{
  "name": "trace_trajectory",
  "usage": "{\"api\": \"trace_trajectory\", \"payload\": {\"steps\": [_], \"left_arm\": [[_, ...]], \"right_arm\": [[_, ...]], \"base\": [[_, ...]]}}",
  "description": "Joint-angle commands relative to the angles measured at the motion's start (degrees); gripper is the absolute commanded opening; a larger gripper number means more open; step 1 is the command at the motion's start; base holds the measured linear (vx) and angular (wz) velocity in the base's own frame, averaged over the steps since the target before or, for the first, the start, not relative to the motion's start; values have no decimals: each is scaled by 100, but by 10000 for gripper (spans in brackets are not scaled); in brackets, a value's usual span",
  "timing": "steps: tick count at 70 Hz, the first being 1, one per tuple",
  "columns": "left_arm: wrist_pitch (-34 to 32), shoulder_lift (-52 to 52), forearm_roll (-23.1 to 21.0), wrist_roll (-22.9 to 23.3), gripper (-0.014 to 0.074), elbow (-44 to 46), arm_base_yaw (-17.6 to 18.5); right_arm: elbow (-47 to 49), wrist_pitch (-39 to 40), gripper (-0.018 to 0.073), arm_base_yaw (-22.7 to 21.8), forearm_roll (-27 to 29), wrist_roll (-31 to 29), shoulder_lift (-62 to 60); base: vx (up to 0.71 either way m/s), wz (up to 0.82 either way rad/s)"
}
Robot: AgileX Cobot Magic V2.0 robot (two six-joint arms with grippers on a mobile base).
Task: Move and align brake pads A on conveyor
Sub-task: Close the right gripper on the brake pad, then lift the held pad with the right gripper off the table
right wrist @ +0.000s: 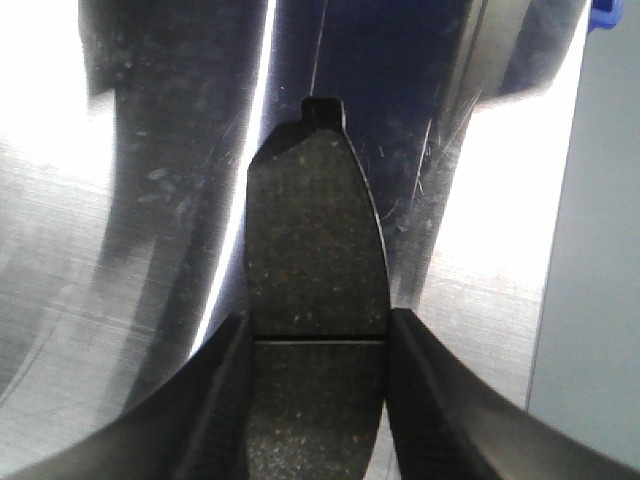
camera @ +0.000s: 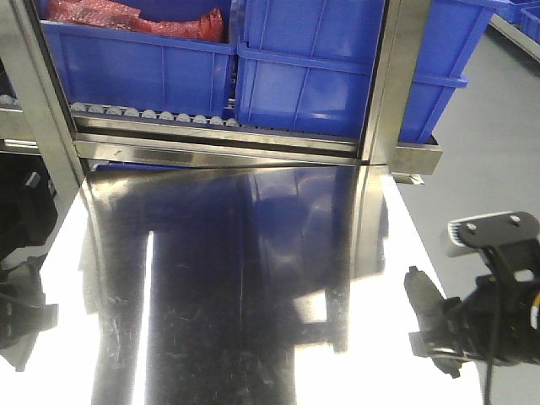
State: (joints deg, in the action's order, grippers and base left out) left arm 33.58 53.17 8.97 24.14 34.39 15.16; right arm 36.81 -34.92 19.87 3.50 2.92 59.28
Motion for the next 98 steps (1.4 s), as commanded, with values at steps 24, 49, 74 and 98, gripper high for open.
{"api": "trace_trajectory", "payload": {"steps": [24,49,74,98], "left_arm": [[-374,-86,17,3,177,142,12],[-374,-86,17,3,177,142,12],[-374,-86,17,3,177,142,12],[-374,-86,17,3,177,142,12]], "right_arm": [[-9,395,90,-1,-41,-102,-690],[-9,373,90,-1,-41,-102,-683],[-9,373,90,-1,-41,-102,-683],[-9,373,90,-1,-41,-102,-683]], "base": [[0,0],[0,0],[0,0],[-1,5]]}}
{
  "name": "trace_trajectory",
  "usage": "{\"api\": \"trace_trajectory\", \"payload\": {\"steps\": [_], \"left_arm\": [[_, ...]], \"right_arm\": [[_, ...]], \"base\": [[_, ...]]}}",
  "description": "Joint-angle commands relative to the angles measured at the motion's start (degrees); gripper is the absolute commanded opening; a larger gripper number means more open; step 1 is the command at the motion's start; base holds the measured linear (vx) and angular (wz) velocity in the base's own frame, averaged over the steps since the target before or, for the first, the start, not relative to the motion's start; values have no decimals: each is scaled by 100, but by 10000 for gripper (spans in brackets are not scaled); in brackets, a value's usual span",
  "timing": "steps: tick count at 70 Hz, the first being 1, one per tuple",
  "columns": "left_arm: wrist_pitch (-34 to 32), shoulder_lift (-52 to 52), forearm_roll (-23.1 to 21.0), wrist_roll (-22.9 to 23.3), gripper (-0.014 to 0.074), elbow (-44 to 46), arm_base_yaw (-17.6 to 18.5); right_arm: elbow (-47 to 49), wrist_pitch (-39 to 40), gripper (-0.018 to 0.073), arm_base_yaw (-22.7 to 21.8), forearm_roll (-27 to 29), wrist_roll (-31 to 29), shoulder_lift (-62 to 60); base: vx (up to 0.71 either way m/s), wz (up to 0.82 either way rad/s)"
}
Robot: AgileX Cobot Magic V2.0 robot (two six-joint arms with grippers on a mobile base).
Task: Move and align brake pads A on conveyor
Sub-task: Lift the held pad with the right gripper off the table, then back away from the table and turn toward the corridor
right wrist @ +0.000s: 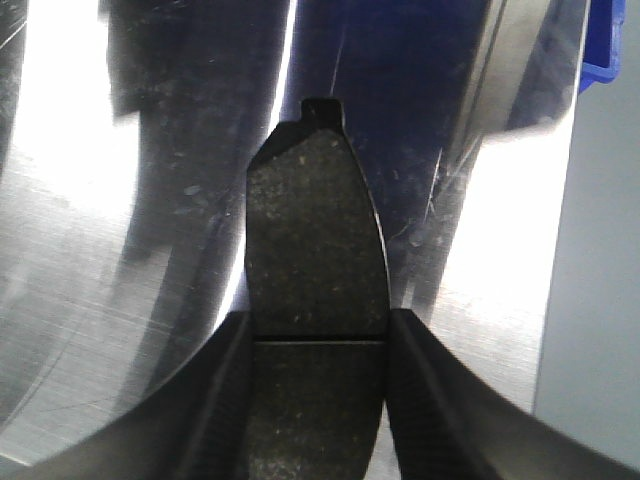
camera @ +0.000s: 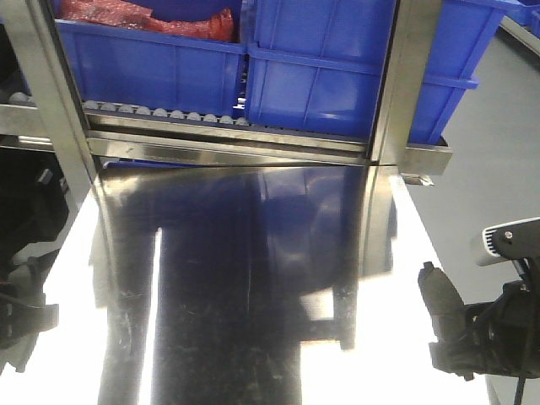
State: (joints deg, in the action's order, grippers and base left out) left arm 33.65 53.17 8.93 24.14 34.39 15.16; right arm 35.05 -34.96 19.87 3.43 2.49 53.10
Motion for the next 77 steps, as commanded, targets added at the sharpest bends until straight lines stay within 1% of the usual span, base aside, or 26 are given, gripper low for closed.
{"api": "trace_trajectory", "payload": {"steps": [1,32,77], "left_arm": [[-381,-86,22,3,177,142,12],[-386,-86,22,3,177,142,12],[-378,-86,22,3,177,142,12]], "right_arm": [[167,378,90,-1,-34,-60,-65],[167,378,90,-1,-34,-60,-65],[167,272,90,-1,-34,-60,-65]], "base": [[-4,12],[-11,30],[-12,51]]}}
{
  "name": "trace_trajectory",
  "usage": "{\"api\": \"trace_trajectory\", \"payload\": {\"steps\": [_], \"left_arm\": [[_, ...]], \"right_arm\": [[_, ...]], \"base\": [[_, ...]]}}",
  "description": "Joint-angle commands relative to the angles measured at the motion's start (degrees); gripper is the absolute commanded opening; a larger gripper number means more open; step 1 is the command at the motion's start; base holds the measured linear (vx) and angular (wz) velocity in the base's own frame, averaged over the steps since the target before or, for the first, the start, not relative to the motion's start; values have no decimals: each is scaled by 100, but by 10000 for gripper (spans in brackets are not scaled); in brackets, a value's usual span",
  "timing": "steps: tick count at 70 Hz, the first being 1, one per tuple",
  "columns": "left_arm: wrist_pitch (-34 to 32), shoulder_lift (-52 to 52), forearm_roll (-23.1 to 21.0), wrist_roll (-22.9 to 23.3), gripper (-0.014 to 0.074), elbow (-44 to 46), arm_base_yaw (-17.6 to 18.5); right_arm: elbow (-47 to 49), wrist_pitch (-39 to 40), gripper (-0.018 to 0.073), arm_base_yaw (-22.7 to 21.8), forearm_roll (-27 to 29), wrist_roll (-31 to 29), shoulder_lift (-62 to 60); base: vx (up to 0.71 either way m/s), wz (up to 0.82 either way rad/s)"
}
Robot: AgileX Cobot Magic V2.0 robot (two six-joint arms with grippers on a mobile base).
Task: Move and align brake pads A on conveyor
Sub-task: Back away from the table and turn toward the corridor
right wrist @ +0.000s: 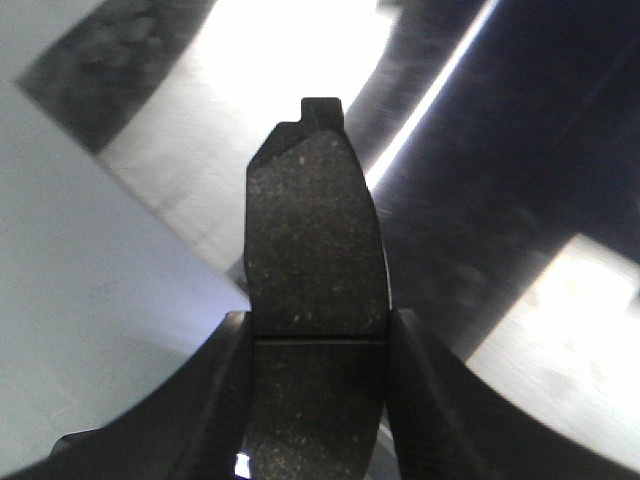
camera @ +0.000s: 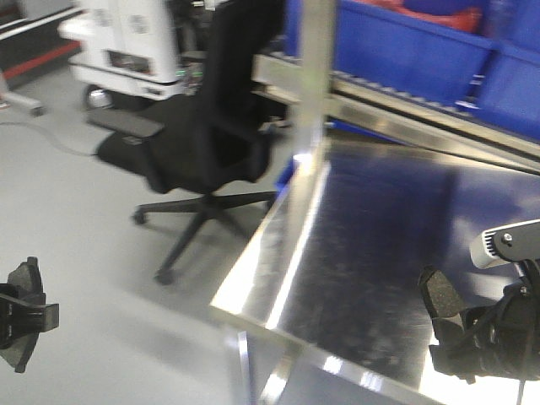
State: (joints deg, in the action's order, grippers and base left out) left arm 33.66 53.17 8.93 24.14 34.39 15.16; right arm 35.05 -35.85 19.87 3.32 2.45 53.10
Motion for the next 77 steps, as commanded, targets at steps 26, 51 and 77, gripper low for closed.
{"api": "trace_trajectory", "payload": {"steps": [26,51,77], "left_arm": [[-374,-86,22,3,177,142,12],[-358,-86,16,3,177,142,12],[-358,-86,16,3,177,142,12]], "right_arm": [[167,360,90,-1,-23,-55,-65],[167,325,90,-1,-23,-55,-65],[167,324,90,-1,-23,-55,-65]], "base": [[-11,66],[-5,67],[1,58]]}}
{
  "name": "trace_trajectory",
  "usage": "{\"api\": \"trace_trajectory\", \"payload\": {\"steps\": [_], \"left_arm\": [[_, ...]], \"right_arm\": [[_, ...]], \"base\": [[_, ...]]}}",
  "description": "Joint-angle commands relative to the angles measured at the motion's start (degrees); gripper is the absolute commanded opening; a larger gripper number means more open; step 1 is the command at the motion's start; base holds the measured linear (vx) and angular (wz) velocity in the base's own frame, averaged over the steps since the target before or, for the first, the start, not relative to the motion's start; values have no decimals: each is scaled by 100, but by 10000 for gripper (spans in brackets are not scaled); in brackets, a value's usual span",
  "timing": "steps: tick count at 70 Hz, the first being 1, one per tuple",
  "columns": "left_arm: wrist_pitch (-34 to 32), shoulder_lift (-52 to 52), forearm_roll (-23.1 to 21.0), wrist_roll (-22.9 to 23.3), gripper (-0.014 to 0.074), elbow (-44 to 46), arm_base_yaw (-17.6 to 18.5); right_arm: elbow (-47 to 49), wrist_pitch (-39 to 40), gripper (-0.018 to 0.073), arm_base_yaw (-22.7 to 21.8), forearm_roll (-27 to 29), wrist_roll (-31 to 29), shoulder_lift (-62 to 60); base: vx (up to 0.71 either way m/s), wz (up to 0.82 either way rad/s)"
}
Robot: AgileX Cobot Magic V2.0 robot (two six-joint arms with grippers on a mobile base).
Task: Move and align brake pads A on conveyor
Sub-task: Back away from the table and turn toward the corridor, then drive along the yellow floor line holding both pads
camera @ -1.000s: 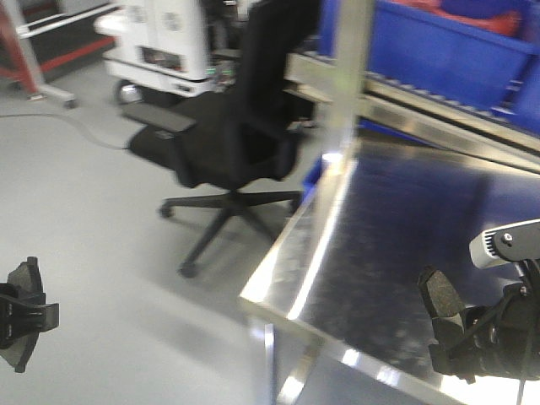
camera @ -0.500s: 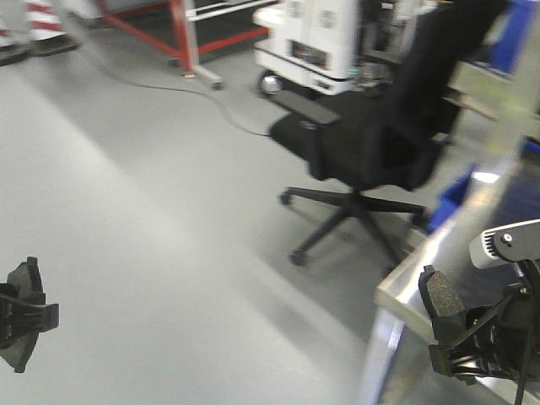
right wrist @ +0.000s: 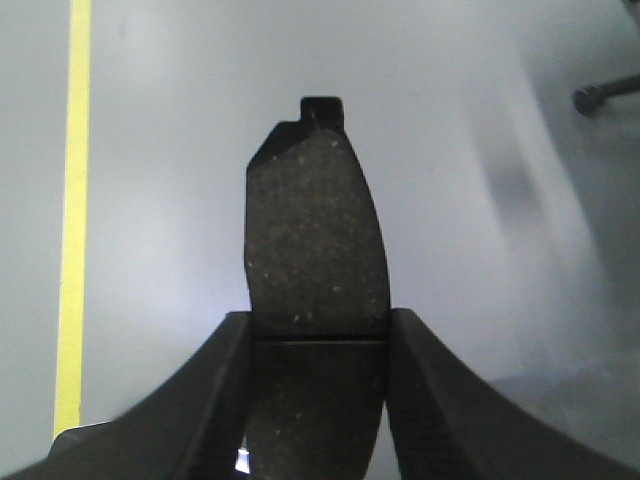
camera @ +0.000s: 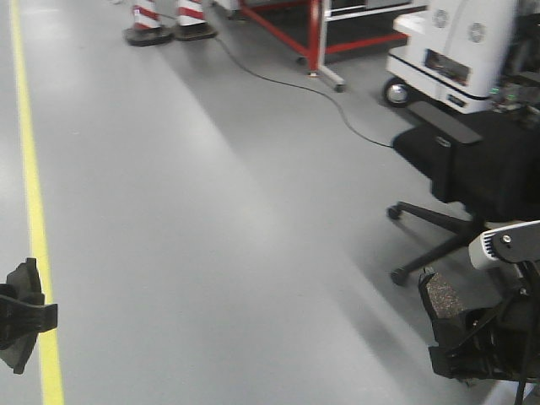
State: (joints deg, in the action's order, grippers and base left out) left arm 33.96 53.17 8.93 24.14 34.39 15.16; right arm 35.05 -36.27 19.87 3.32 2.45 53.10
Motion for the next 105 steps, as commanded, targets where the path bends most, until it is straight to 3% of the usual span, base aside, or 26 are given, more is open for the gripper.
{"api": "trace_trajectory", "payload": {"steps": [1,50,105], "left_arm": [[-388,-86,16,3,177,142,12],[-388,-86,17,8,177,142,12],[-388,-86,17,8,177,142,12]], "right_arm": [[167,366,90,-1,-23,-55,-65],[167,366,90,-1,-23,-55,-65],[167,366,90,-1,-23,-55,-65]], "base": [[2,56],[7,49],[23,15]]}}
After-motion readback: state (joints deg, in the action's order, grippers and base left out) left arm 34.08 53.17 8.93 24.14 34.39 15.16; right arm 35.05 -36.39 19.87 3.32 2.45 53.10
